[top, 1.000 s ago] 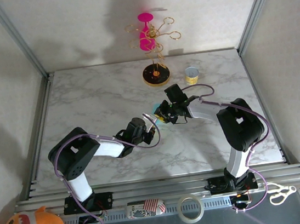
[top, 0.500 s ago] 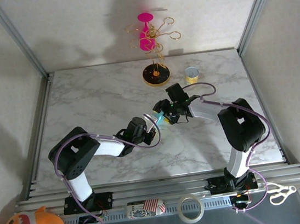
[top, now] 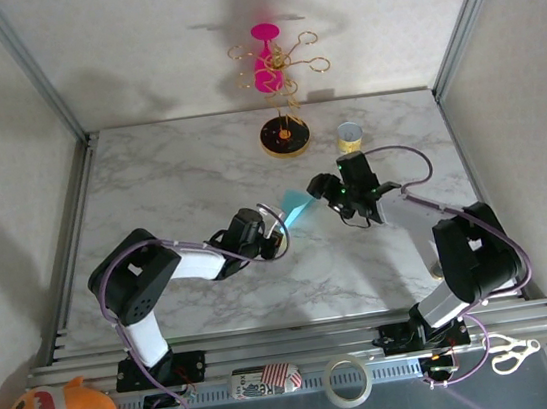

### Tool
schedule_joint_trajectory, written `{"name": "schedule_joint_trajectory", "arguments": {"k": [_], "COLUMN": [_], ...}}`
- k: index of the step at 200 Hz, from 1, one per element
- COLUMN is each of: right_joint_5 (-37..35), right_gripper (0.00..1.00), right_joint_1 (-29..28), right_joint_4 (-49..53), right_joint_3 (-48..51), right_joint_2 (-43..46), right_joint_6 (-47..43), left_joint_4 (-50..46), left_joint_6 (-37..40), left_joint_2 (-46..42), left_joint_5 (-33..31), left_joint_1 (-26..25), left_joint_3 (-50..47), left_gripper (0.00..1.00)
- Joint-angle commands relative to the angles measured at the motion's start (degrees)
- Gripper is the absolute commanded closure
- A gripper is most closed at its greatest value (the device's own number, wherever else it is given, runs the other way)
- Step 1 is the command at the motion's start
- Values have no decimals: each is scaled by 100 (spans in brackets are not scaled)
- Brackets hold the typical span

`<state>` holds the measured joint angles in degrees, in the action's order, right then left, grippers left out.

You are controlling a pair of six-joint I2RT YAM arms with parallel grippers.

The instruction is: Fold a paper plane with a square sheet of paper (pick it up from the middle)

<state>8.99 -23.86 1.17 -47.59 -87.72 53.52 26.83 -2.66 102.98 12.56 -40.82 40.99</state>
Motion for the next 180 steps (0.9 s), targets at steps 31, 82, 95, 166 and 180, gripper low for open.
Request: {"name": "schedule_joint_trajectory", "arguments": {"k": [31,82,95,166,180], "right_joint_5": [474,913,1019,948,899], "right_gripper": [29,33,33,32,32], "right_joint_1": [19,4,-18,-218,-275], "right_joint_4": [-470,-537,-451,-136,-54], "right_joint_3": [309,242,103,-506,-607], "right_joint_2": [-8,-444,-611,-1221,-1322], "right_joint_6": [-1149,-1852,-1981,-2452,-2563], "left_joint_4": [-252,-606,-673,-696,-689], "left_joint_6": [-1013,-1592,-1733,-2640,-2792], "left_joint_2": [211,359,368,494,538], "left_joint_5": [899,1468,1609,1882,1949], "left_joint_1": [339,585,631,759,768], "left_joint_3": [241,564,628,721,747], "left_gripper": [100,100,100,100,100]}}
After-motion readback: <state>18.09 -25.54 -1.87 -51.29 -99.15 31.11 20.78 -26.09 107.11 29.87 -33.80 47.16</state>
